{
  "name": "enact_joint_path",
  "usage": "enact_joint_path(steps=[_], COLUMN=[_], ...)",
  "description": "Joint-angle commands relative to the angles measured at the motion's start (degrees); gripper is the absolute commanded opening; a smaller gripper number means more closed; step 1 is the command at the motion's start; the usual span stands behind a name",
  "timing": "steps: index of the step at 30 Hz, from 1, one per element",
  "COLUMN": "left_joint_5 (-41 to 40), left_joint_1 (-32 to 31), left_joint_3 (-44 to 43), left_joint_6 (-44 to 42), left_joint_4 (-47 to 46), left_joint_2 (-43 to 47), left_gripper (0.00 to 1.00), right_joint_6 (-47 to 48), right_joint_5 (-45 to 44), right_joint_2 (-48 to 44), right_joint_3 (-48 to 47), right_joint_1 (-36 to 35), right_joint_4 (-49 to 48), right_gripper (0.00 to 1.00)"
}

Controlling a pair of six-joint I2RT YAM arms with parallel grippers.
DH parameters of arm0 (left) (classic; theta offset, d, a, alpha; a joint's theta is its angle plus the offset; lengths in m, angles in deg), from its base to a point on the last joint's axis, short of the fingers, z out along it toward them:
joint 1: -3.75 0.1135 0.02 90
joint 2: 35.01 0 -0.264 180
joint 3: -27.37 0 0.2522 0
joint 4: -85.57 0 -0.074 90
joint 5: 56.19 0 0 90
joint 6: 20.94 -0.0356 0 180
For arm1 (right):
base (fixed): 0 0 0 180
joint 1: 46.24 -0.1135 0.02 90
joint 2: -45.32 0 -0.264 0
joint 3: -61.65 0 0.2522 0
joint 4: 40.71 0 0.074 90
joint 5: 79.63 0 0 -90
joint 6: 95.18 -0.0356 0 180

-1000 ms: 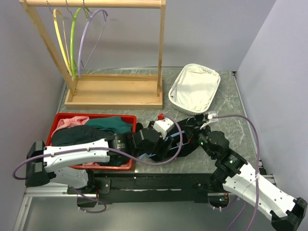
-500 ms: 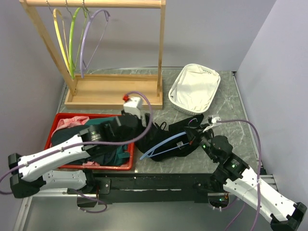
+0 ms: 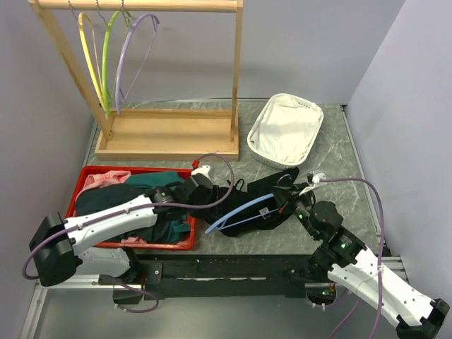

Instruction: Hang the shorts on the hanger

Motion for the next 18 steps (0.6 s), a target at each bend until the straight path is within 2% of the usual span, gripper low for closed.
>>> enact_joint_path(steps=[1,7,11,14,15,17,18], left_joint_5=[4.58,3.18,-0.07,-3.76,-4.90,-8.24,-9.47], left_joint_1=[-1.16,-4.33,-5.38,-5.74,-5.74,-5.82,-5.74], left_joint_3=[1.72,0.85,0.76,0.67,0.58,0.32,-0.03], left_joint_6=[2.09,2.87,4.10,5.16,5.42,5.51,5.77], left_joint_4=[-7.43,-8.40,-8.23,-7.53,-7.44,-6.83,-6.39], left_joint_2=[-1.01,-5.15,-7.17,-8.14,-8.05,-7.88,-7.35], left_gripper=[0.59,0.63,0.61,0.56,0.49,0.42,0.31], right_joint_6=[-1.70,-2.05,-2.14,-2.14,-2.05,-1.53,-1.35], right_joint_5=[-2.11,-2.64,-2.81,-3.25,-3.43,-4.30,-4.92], right_joint_2=[-0.74,-0.38,-0.30,-0.47,-0.47,-0.30,0.14], right_joint_3=[-0.62,-0.62,-0.62,-1.14,-1.32,-2.37,-2.72], right_joint_1=[-0.46,-0.54,-0.46,-0.54,-0.54,-0.54,-0.54], right_joint_4=[-0.08,0.18,0.01,0.53,0.71,1.15,1.41], right_gripper=[0.00,0.00,0.00,0.00,0.00,0.00,0.00])
